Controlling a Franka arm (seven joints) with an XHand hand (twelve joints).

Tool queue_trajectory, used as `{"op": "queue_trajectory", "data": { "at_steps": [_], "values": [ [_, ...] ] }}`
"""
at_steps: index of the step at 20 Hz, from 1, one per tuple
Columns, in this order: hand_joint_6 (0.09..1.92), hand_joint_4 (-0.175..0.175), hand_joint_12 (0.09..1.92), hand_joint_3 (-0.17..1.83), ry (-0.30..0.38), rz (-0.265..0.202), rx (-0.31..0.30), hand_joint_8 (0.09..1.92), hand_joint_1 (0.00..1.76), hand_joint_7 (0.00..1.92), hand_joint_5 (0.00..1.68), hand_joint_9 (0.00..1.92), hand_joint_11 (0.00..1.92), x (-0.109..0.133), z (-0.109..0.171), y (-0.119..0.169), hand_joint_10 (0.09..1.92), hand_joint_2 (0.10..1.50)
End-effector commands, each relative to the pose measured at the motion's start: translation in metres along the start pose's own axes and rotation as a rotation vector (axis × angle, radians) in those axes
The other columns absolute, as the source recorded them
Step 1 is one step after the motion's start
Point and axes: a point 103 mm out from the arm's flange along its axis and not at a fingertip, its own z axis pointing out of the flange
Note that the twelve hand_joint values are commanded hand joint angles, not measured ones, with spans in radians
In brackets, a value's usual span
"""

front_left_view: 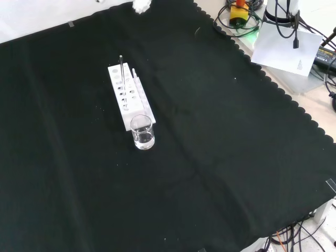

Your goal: Take the glass rod from the white test tube rack.

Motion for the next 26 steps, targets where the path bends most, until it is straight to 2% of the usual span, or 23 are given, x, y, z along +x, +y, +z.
{"op": "queue_trajectory", "data": {
  "at_steps": [1, 14, 26],
  "values": [
    [0.09, -0.175, 1.29, -0.17, -0.002, -0.011, 0.006, 0.63, 0.65, 0.00, 0.10, 0.00, 0.00, -0.008, 0.020, 0.022, 0.84, 1.23],
    [0.09, -0.175, 1.34, -0.17, -0.011, -0.028, 0.036, 0.75, 0.64, 0.00, 0.12, 0.00, 0.00, 0.002, 0.071, 0.030, 0.93, 1.23],
    [0.09, -0.175, 1.36, -0.17, -0.004, -0.014, 0.100, 0.82, 0.63, 0.00, 0.13, 0.03, 0.00, -0.014, 0.108, 0.045, 0.95, 1.23]
  ]
}}
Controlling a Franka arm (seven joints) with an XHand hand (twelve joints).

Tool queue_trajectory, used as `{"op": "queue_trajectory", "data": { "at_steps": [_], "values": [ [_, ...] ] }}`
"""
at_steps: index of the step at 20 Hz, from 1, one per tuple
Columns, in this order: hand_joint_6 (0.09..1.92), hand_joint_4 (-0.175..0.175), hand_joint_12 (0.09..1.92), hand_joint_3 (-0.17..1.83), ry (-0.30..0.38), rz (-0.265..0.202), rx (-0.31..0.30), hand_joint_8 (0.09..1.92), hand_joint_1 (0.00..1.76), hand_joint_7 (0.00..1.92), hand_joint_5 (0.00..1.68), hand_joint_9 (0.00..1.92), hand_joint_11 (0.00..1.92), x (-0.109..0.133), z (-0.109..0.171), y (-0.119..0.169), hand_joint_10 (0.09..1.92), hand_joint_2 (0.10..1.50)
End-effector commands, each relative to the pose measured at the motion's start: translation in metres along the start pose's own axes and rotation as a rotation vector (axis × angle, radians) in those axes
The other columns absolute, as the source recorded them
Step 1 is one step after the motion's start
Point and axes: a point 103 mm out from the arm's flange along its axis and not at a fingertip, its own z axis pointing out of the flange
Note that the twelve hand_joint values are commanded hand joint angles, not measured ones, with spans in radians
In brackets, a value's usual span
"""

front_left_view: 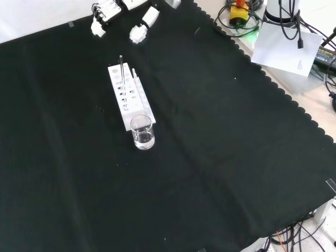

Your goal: Take the glass rod from the white test tube rack.

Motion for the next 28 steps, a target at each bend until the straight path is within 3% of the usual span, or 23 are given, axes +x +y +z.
{"op": "queue_trajectory", "data": {
  "at_steps": [1, 9, 14, 24, 28],
  "values": [
    [0.09, -0.175, 1.36, -0.17, 0.018, 0.016, 0.072, 0.82, 0.63, 0.00, 0.13, 0.03, 0.00, -0.016, 0.043, 0.015, 0.95, 1.23],
    [0.09, -0.175, 1.40, -0.17, 0.024, 0.013, 0.121, 0.91, 0.62, 0.01, 0.13, 0.09, 0.00, -0.019, 0.064, 0.016, 0.97, 1.24],
    [0.09, -0.175, 1.44, -0.17, 0.014, 0.001, 0.119, 0.96, 0.61, 0.10, 0.15, 0.20, 0.05, -0.016, 0.070, 0.018, 0.98, 1.24],
    [0.10, -0.175, 1.33, -0.17, 0.030, 0.005, 0.093, 0.93, 0.70, 0.46, 0.37, 0.63, 0.44, -0.026, 0.074, 0.030, 0.86, 1.29],
    [0.35, -0.175, 1.26, -0.17, 0.038, -0.002, 0.093, 0.91, 0.73, 0.59, 0.37, 0.85, 0.66, -0.027, 0.071, 0.036, 0.86, 1.30]
  ]
}}
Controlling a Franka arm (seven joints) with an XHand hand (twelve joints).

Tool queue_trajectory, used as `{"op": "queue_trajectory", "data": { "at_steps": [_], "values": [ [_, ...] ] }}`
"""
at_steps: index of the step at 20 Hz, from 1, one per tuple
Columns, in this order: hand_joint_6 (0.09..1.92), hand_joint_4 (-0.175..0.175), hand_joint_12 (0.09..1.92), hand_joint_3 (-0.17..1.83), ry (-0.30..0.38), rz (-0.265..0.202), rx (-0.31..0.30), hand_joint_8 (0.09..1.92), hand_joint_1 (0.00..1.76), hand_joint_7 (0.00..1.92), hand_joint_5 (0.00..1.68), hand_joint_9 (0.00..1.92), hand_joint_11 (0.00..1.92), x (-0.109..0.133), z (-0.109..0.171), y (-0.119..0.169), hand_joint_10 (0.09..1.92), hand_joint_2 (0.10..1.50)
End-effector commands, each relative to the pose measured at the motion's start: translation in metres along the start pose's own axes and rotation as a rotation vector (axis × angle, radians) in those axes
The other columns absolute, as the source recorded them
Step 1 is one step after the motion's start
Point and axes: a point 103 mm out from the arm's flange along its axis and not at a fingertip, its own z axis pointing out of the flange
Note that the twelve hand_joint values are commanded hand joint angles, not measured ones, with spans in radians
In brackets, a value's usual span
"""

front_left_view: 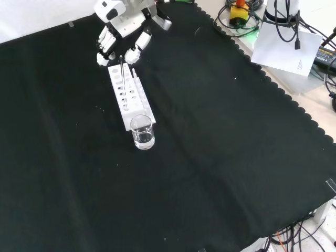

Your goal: Take the glass rod from the white test tube rack.

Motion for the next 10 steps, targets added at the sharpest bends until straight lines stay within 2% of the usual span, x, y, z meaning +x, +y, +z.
{"op": "queue_trajectory", "data": {
  "at_steps": [1, 5, 10],
  "values": [
    [0.44, -0.175, 1.25, -0.17, 0.005, -0.010, -0.007, 0.91, 0.74, 0.61, 0.35, 0.88, 0.70, -0.001, -0.004, 0.006, 0.87, 1.30],
    [0.65, -0.175, 1.22, -0.17, 0.006, -0.010, -0.004, 0.93, 0.76, 0.70, 0.33, 0.98, 0.84, 0.001, -0.006, 0.009, 0.89, 1.29],
    [0.71, -0.175, 1.21, -0.17, 0.001, -0.015, 0.028, 0.95, 0.77, 0.74, 0.32, 1.03, 0.94, 0.004, 0.007, 0.008, 0.91, 1.29]
  ]
}}
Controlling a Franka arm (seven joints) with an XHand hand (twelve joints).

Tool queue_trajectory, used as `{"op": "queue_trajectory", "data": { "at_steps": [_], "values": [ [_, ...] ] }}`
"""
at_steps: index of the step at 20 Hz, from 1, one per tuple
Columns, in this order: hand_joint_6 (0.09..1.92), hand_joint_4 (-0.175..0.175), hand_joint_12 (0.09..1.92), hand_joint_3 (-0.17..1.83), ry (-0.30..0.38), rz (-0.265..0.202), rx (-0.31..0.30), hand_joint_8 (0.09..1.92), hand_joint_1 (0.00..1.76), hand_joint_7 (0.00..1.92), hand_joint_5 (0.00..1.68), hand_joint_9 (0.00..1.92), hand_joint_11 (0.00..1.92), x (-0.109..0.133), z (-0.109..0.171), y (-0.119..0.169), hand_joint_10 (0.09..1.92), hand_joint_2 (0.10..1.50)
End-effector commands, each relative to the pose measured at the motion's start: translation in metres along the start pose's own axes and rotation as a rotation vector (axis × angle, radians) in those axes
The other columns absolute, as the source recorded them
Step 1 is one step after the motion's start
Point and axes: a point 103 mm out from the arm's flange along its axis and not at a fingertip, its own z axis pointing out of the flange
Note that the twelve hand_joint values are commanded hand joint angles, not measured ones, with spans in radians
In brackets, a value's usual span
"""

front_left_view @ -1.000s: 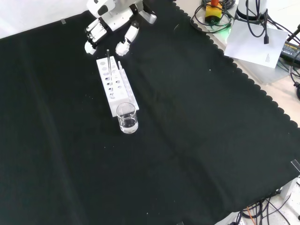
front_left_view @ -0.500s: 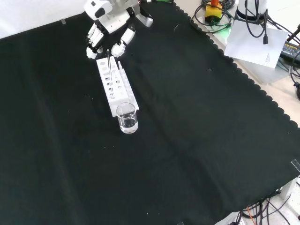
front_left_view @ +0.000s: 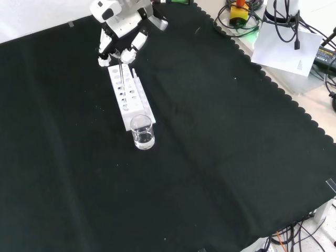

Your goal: Take the glass rod from the white test tube rack.

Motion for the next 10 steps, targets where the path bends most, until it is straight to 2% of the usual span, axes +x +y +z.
{"op": "queue_trajectory", "data": {
  "at_steps": [1, 5, 10],
  "values": [
    [0.71, -0.175, 1.21, -0.17, -0.006, -0.004, 0.036, 0.95, 0.77, 0.74, 0.32, 1.04, 0.95, 0.003, 0.014, -0.002, 0.91, 1.29],
    [0.71, -0.175, 1.21, -0.17, -0.004, -0.010, 0.057, 0.95, 0.77, 0.72, 0.29, 1.05, 0.97, 0.008, 0.022, -0.005, 0.92, 1.29],
    [0.71, -0.175, 1.19, -0.17, -0.007, -0.021, 0.031, 0.95, 0.78, 0.73, 0.28, 1.11, 1.03, 0.015, 0.018, -0.006, 0.92, 1.29]
  ]
}}
